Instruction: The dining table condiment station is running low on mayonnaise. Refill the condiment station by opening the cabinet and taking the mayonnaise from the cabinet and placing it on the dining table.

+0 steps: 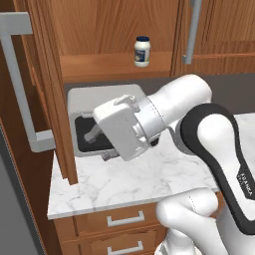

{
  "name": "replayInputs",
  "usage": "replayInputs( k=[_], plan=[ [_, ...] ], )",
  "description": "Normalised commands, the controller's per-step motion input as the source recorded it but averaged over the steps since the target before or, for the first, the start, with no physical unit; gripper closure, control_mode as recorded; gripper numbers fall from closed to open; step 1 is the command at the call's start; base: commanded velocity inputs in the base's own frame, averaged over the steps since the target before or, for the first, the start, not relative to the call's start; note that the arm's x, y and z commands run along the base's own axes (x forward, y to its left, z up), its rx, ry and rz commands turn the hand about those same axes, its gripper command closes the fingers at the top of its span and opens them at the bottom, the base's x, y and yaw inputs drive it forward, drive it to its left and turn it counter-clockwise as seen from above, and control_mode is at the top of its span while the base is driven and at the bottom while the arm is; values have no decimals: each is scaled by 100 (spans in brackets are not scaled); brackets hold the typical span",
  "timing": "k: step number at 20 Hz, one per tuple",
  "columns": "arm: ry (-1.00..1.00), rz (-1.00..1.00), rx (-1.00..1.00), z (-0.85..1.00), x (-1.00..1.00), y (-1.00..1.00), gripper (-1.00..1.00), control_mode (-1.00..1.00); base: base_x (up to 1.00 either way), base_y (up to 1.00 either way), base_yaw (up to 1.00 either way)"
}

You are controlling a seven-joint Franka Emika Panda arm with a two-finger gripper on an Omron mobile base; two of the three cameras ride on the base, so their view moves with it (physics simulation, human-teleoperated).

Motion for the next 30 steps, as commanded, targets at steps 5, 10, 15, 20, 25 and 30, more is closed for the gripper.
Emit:
replayInputs(
  k=[5,10,15,20,25,30],
  plan=[
    [-26,-7,0,3,0,-99,-100,-100,0,0,0],
    [-35,-13,-4,29,4,-92,-100,-100,0,0,0],
    [-43,-16,-20,30,11,-68,-100,-100,0,0,0],
    [-19,-22,-26,48,12,-52,-100,-100,0,0,0],
    [-3,-28,-18,54,27,-24,-100,-100,0,0,0],
    [0,-25,-9,20,49,-2,-100,-100,0,0,0]
  ],
)
